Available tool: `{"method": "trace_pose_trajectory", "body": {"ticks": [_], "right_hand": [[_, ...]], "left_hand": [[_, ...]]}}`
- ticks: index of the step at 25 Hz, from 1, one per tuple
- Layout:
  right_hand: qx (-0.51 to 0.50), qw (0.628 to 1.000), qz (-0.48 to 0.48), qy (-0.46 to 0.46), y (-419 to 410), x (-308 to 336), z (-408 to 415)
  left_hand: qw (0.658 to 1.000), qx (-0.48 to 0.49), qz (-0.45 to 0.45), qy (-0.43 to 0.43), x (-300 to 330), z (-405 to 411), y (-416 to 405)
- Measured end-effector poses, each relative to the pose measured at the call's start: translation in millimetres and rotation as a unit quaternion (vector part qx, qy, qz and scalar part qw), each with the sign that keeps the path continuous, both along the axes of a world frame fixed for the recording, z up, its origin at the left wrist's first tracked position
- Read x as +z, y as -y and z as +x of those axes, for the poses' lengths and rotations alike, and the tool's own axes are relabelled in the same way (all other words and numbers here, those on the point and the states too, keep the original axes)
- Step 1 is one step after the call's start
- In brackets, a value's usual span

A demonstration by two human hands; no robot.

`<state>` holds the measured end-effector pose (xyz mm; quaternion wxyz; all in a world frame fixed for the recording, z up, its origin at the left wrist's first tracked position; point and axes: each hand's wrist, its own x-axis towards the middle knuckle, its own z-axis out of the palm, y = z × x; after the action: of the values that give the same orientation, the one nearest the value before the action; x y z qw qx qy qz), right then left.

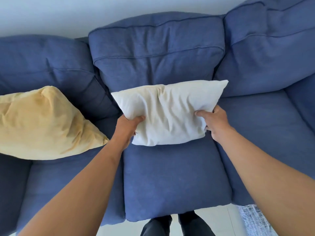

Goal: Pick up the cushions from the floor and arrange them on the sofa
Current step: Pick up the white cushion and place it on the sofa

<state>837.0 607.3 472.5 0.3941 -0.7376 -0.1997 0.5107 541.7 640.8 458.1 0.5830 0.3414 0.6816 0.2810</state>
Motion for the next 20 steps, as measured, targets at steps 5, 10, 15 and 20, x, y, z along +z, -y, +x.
{"method": "trace_pose_trajectory", "body": {"ticks": [5, 10, 15, 20], "right_hand": [[0.056, 0.996, -0.061, 0.034, -55.3, -76.0, 9.8], [0.071, 0.983, -0.087, 0.148, -77.6, -82.5, 7.6], [0.012, 0.982, 0.019, 0.188, -91.4, -58.4, 2.0], [-0.079, 0.986, 0.015, 0.146, -145.9, -52.3, 42.5]], "left_hand": [[0.998, 0.033, -0.045, -0.019, -67.5, 17.0, -43.8], [0.990, 0.089, 0.006, -0.110, -74.2, 20.5, -61.7], [0.988, 0.126, 0.056, -0.072, -46.2, 14.7, -92.5], [0.977, 0.136, 0.096, -0.130, -35.9, -2.2, -128.7]]}}
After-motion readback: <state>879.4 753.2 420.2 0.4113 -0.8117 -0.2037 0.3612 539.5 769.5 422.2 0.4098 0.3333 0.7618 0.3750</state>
